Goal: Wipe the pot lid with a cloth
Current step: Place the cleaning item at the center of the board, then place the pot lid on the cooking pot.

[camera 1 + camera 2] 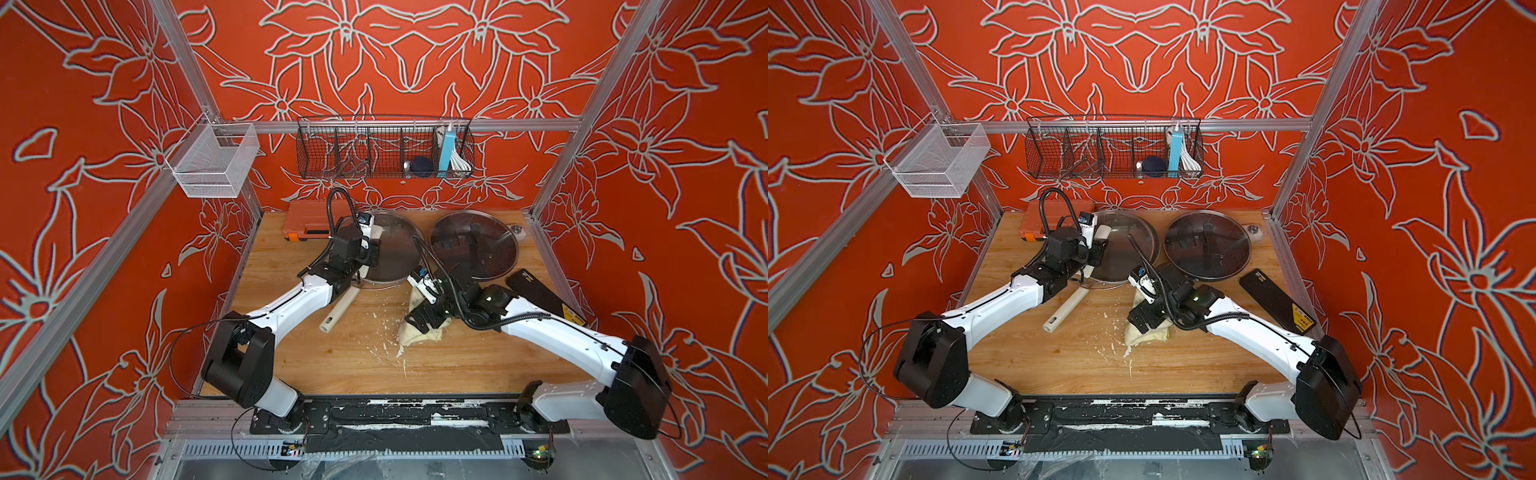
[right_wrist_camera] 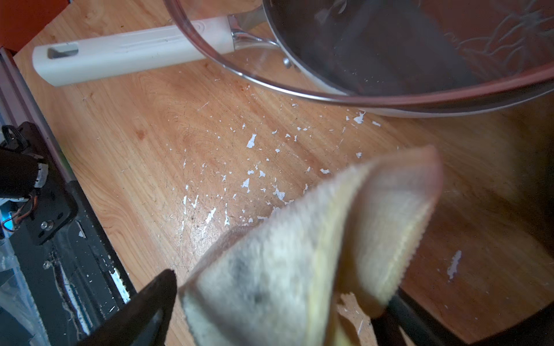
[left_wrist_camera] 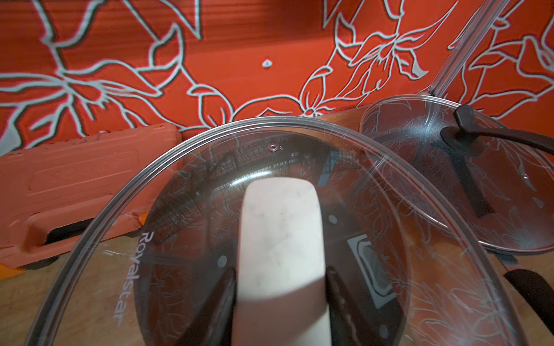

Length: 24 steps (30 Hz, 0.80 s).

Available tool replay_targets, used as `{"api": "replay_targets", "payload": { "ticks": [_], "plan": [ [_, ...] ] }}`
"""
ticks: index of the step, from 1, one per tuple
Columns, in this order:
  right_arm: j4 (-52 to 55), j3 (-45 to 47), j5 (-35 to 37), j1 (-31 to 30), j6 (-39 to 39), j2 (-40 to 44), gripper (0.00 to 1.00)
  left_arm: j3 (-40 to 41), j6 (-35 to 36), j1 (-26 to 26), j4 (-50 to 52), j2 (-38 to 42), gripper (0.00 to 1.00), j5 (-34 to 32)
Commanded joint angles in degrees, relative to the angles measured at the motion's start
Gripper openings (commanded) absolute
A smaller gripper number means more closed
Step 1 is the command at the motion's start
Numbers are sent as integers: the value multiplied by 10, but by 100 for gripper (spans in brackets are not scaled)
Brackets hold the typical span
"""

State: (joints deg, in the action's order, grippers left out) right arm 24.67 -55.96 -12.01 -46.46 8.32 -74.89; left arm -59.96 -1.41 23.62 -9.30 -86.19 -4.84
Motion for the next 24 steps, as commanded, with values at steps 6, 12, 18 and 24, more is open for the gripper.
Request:
{"api": "replay_targets", "payload": {
  "ticks": [6, 12, 18, 24],
  "plan": [
    [-15, -32, 32, 37, 14, 19, 99, -54, -13, -3, -122, 12, 0, 12],
    [-12, -23, 38, 56, 2, 68, 98, -74, -15, -2, -100, -5, 0, 15],
    [-20, 27, 64, 78, 1, 150, 91, -105, -12, -3, -93, -48, 0, 17],
    [6, 46, 66, 109, 22, 183, 69, -146, -8, -5, -85, -98, 0, 23]
  ]
}}
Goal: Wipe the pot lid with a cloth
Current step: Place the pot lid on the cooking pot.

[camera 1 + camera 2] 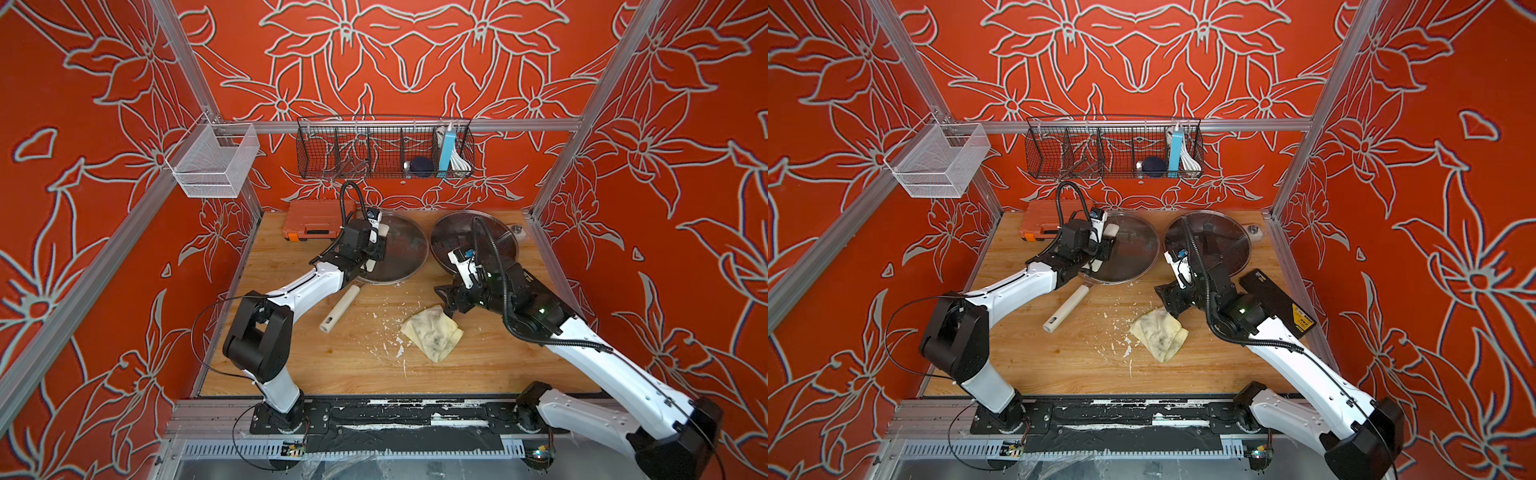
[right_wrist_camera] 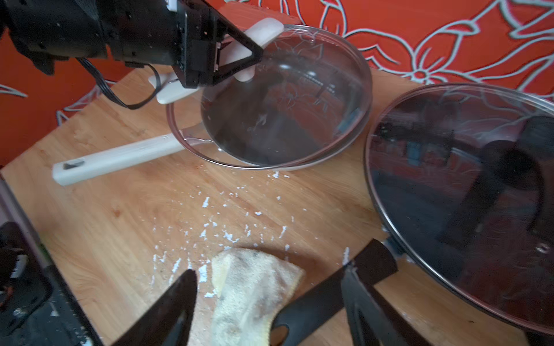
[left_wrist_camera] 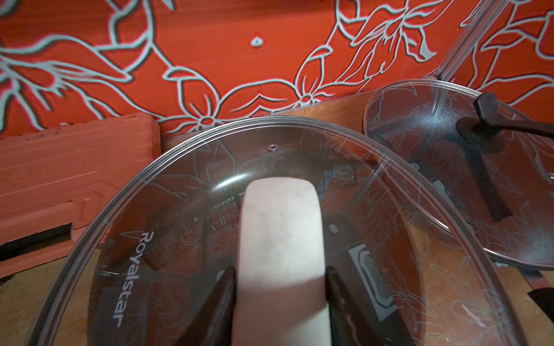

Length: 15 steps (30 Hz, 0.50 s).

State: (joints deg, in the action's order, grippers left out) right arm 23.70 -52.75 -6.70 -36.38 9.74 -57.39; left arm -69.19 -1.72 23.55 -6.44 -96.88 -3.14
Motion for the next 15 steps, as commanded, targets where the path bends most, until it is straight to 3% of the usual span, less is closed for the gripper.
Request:
{"api": "replay_targets", "payload": {
  "ticks": [1, 5, 15],
  "plan": [
    [20, 16, 11, 10, 8, 9, 66, -59, -5, -5, -113, 1, 0, 7],
    [50, 32, 1, 11, 18, 9, 54, -80, -3, -7, -109, -24, 0, 9],
    [50, 68, -16, 11, 40, 42, 50, -104, 12, -12, -113, -73, 0, 8]
  ]
}}
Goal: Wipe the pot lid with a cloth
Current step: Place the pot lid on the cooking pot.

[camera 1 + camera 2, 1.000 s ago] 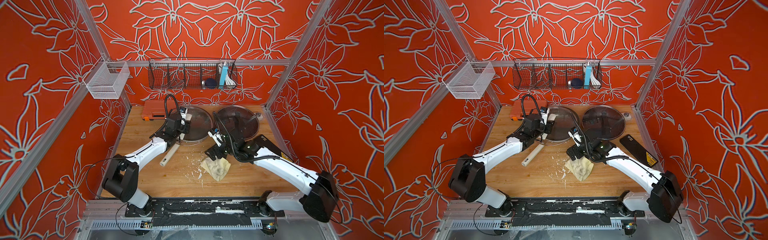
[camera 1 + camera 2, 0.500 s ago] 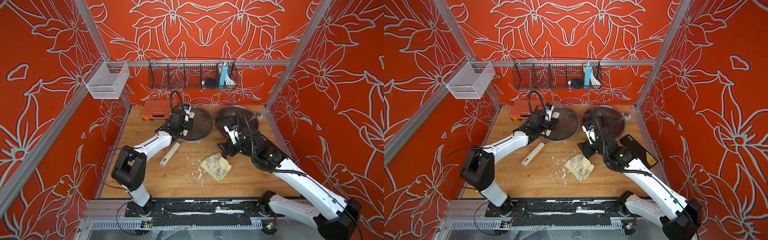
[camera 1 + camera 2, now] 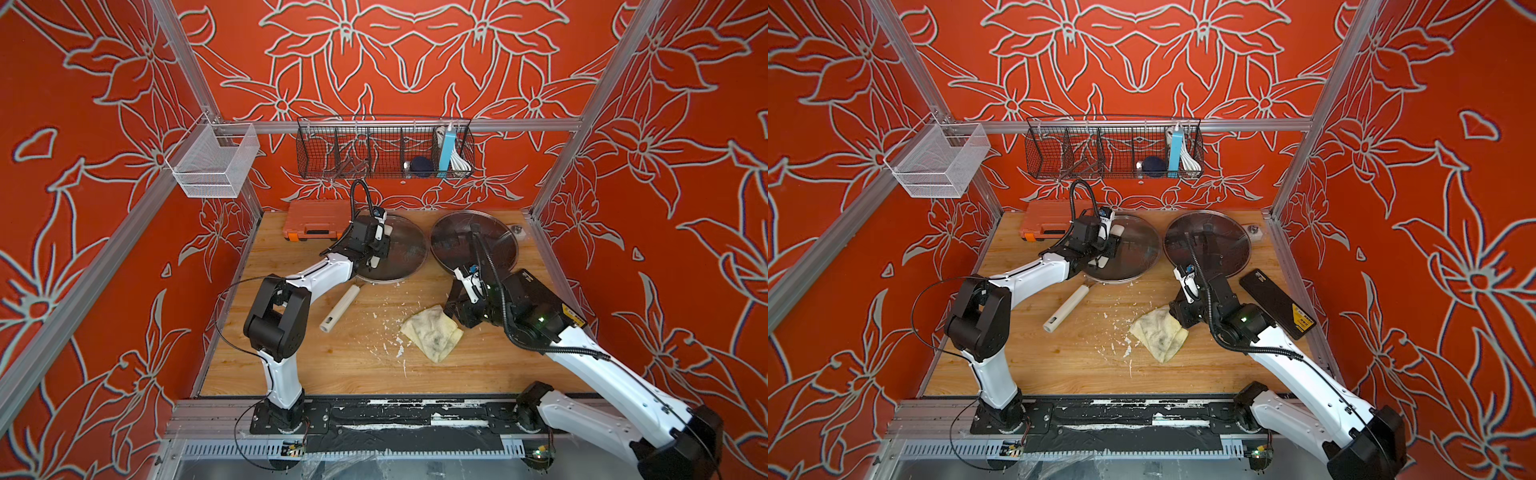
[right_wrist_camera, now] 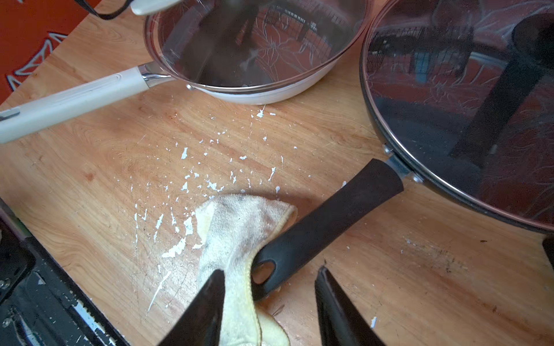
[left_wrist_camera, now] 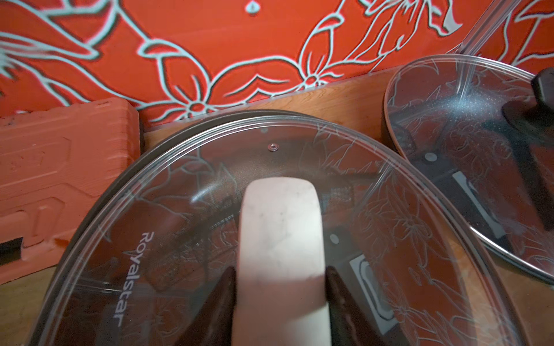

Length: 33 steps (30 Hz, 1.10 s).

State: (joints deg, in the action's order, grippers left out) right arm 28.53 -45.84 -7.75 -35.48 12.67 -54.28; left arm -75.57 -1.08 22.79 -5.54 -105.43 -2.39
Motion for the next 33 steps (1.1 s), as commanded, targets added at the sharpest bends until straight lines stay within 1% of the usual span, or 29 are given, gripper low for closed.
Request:
{"api": "replay_targets", "payload": {
  "ticks": [1, 7, 14, 19, 21, 23, 27, 30, 33],
  "plan": [
    [1, -2, -6, 2, 9, 12, 50, -40, 6, -5, -125, 10, 0, 0],
    [1, -12, 2, 2, 4, 11, 52, -38, 8, -12, -127, 1, 0, -2],
    [-3, -8, 9, 2, 6, 7, 54, -24, 7, -20, -139, 11, 0, -5],
    [-9, -7, 5, 2, 9, 3, 54, -33, 24, -20, -156, 5, 0, 12],
    [-7, -6, 7, 2, 9, 4, 54, -29, 42, -19, -170, 7, 0, 26],
    [-7, -5, 8, 2, 9, 6, 54, -20, 59, -18, -184, 10, 0, 35],
    [-9, -3, 8, 2, 10, 5, 54, -5, 69, -18, -197, 12, 0, 41],
    [-11, -4, 8, 2, 11, 4, 54, 13, 75, -18, -224, 18, 0, 44],
    [-13, -4, 7, 2, 11, 2, 54, 1, 82, -18, -208, 21, 0, 52]
  ]
}}
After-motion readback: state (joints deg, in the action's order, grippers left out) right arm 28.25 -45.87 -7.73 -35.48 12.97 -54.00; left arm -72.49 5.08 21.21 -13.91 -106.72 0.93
